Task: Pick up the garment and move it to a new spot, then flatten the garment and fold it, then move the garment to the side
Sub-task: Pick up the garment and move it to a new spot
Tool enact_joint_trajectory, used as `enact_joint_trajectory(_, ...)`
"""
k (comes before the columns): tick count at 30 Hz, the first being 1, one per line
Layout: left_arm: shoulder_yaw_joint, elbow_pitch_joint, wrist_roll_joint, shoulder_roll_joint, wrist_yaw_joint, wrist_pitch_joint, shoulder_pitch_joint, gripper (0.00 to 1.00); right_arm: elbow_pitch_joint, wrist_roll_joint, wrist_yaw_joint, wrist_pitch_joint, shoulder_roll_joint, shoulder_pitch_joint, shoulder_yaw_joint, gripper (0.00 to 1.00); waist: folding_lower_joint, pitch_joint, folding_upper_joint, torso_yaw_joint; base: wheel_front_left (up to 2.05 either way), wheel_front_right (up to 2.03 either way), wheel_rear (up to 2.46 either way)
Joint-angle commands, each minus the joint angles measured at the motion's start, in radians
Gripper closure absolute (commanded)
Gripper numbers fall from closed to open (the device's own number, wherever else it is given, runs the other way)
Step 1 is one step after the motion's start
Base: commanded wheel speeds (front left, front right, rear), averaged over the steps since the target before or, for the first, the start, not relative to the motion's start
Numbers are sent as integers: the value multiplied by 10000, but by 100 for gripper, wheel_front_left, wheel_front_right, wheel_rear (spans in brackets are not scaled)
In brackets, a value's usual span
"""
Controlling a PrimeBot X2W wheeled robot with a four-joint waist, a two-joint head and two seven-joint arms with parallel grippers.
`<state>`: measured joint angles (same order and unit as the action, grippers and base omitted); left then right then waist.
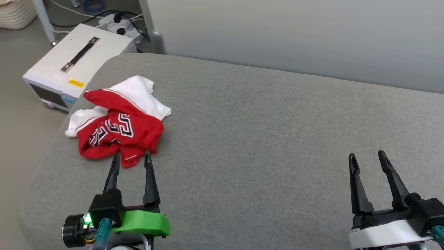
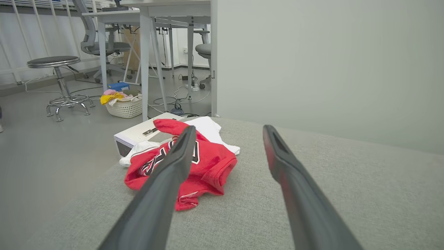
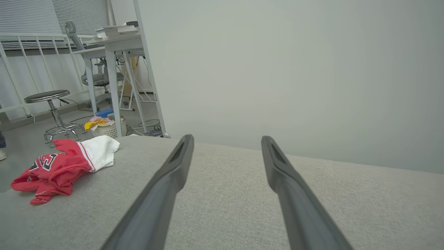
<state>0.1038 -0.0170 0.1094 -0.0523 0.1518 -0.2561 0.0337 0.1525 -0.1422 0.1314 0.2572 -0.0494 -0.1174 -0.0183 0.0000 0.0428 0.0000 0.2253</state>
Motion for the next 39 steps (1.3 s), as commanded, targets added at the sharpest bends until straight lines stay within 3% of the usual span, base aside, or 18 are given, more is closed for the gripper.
enact_joint_trajectory(1,-56,-1,78,20,52,-57,-176,0,56,129,-7,45,-8,189,-11,0,0,272,0,951,0,0,0)
enact_joint_trajectory(14,-417,55,662,20,203,-57,-236,0,108,540,-7,45,-8,345,-394,0,0,561,0,2936,0,0,0)
enact_joint_trajectory(20,-503,80,857,20,245,-57,-190,0,134,641,-7,46,-8,399,-545,0,0,645,0,3386,0,0,0)
enact_joint_trajectory(27,-609,154,927,20,198,-57,-200,0,122,675,-7,46,-8,423,-638,0,0,660,0,3444,0,0,0)
enact_joint_trajectory(31,-808,227,890,20,-159,-57,-560,0,159,771,-7,46,-8,506,-685,0,0,780,0,3249,0,0,0)
enact_joint_trajectory(39,-2056,955,861,-128,-1860,-57,-2856,0,256,1145,-7,46,-8,856,-751,0,0,1332,0,2543,0,0,0)
